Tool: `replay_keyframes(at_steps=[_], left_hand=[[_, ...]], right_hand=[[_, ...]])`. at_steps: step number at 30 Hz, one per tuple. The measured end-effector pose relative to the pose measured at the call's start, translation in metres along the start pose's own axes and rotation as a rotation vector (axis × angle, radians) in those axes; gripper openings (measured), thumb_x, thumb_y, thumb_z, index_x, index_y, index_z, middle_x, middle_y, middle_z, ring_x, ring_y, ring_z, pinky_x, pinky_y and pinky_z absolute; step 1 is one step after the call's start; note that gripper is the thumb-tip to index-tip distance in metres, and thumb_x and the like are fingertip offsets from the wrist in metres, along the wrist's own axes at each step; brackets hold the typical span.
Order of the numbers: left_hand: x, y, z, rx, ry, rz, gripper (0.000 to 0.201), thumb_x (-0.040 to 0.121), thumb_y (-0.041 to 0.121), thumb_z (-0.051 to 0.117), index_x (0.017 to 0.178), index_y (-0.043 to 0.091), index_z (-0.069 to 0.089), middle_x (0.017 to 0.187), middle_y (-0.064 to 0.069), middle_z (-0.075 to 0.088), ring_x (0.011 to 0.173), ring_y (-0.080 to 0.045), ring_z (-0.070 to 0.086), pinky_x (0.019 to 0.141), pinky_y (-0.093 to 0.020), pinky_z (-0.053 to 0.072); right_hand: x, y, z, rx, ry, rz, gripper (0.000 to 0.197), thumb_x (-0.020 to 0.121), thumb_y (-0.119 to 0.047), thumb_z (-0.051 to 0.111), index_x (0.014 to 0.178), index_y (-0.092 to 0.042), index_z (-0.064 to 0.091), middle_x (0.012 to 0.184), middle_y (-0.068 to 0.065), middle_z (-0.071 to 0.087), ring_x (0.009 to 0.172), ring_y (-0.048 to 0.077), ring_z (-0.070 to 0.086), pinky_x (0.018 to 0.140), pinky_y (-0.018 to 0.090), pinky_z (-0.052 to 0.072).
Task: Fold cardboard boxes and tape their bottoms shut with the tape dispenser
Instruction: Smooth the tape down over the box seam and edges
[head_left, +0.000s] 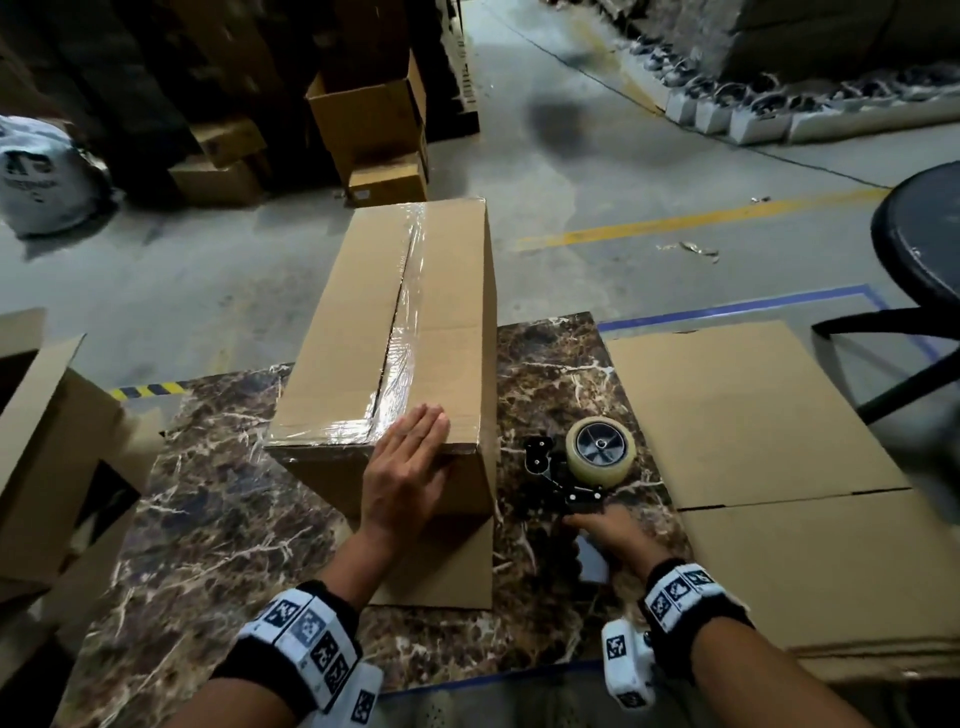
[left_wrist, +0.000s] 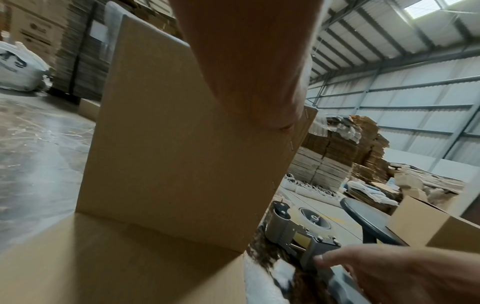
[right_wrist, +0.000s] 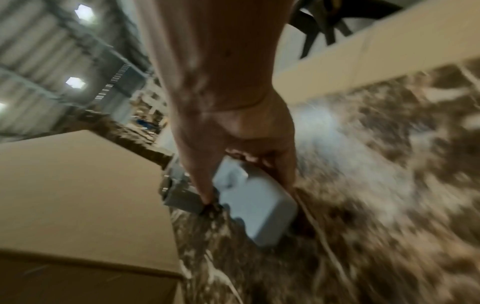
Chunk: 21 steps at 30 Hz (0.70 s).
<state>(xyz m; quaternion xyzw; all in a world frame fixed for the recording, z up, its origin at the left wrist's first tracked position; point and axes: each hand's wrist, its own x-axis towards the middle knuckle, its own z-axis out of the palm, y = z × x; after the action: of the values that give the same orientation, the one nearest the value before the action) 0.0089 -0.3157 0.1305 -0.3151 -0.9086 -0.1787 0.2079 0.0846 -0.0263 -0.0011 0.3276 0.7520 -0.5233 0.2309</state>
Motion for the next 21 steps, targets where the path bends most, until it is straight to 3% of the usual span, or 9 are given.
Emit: replay_keyframes(at_steps=[2, 4, 7, 11, 14, 17, 19, 21], left_hand=[[0.001, 0.002, -0.001, -0.007, -0.01, 0.0, 0.076, 0.062, 0.002, 0.085, 0.133, 0.003, 0.058, 0.14, -0.013, 0.055, 0.133, -0.027, 0.049, 0.114, -0.035, 0.032], [0.001, 0.003, -0.002, -0.02, -0.024, -0.003, 0.077, 0.062, 0.002, 0.086, 0.133, 0.002, 0.057, 0.14, -0.014, 0.055, 0.133, -0.028, 0.049, 0.112, -0.038, 0.035], [0.002, 0.003, -0.004, -0.039, -0.044, -0.012, 0.08, 0.059, 0.001, 0.087, 0.134, 0.002, 0.057, 0.14, -0.014, 0.055, 0.132, -0.029, 0.049, 0.113, -0.038, 0.032], [0.003, 0.002, -0.009, -0.04, -0.093, 0.014, 0.08, 0.058, 0.002, 0.087, 0.132, 0.001, 0.058, 0.138, -0.017, 0.057, 0.129, -0.032, 0.052, 0.112, -0.038, 0.034], [0.006, 0.001, -0.012, -0.032, -0.111, 0.041, 0.06, 0.072, 0.009, 0.073, 0.13, -0.001, 0.06, 0.135, -0.018, 0.059, 0.125, -0.033, 0.057, 0.109, -0.04, 0.039], [0.01, 0.001, -0.018, -0.041, -0.179, 0.055, 0.049, 0.089, 0.025, 0.045, 0.125, -0.003, 0.063, 0.131, -0.019, 0.061, 0.12, -0.033, 0.061, 0.104, -0.04, 0.045], [0.01, 0.002, -0.023, -0.05, -0.229, 0.067, 0.05, 0.089, 0.024, 0.041, 0.126, -0.004, 0.062, 0.131, -0.021, 0.06, 0.121, -0.034, 0.06, 0.104, -0.042, 0.045], [0.01, 0.001, -0.027, -0.051, -0.265, 0.061, 0.051, 0.085, 0.016, 0.042, 0.128, -0.003, 0.061, 0.133, -0.02, 0.059, 0.124, -0.034, 0.058, 0.106, -0.044, 0.039]], right_hand=[[-0.03, -0.03, -0.012, -0.352, 0.107, 0.01, 0.04, 0.072, -0.049, 0.074, 0.069, -0.011, 0.061, 0.088, 0.013, 0.073, 0.084, 0.03, 0.069, 0.067, 0.034, 0.051], [-0.062, -0.067, -0.021, -0.496, 0.293, -0.032, 0.031, 0.084, -0.042, 0.065, 0.075, -0.013, 0.055, 0.092, 0.013, 0.068, 0.086, 0.03, 0.066, 0.064, 0.031, 0.046], [-0.102, -0.124, -0.018, -0.224, 0.417, -0.256, 0.032, 0.09, -0.042, 0.06, 0.101, -0.014, 0.069, 0.101, 0.007, 0.07, 0.089, 0.024, 0.063, 0.074, 0.031, 0.051], [-0.147, -0.191, 0.017, 0.09, 0.339, -0.534, 0.042, 0.1, -0.04, 0.051, 0.133, -0.015, 0.059, 0.124, 0.003, 0.064, 0.104, 0.012, 0.058, 0.079, 0.022, 0.046], [-0.151, -0.216, 0.054, 0.138, 0.213, -0.492, 0.055, 0.102, -0.045, 0.042, 0.148, -0.015, 0.039, 0.148, 0.009, 0.048, 0.131, 0.023, 0.047, 0.105, 0.032, 0.036], [-0.138, -0.217, 0.084, 0.138, 0.173, -0.351, 0.069, 0.103, -0.052, 0.033, 0.157, -0.014, 0.014, 0.159, 0.014, 0.028, 0.145, 0.03, 0.03, 0.115, 0.037, 0.024], [-0.13, -0.21, 0.096, 0.26, 0.204, -0.321, 0.067, 0.103, -0.052, 0.031, 0.157, -0.015, 0.016, 0.158, 0.013, 0.032, 0.143, 0.029, 0.034, 0.114, 0.036, 0.027], [-0.123, -0.204, 0.1, 0.425, 0.186, -0.322, 0.065, 0.102, -0.056, 0.031, 0.152, -0.014, 0.034, 0.151, 0.01, 0.044, 0.135, 0.024, 0.044, 0.109, 0.032, 0.033]])
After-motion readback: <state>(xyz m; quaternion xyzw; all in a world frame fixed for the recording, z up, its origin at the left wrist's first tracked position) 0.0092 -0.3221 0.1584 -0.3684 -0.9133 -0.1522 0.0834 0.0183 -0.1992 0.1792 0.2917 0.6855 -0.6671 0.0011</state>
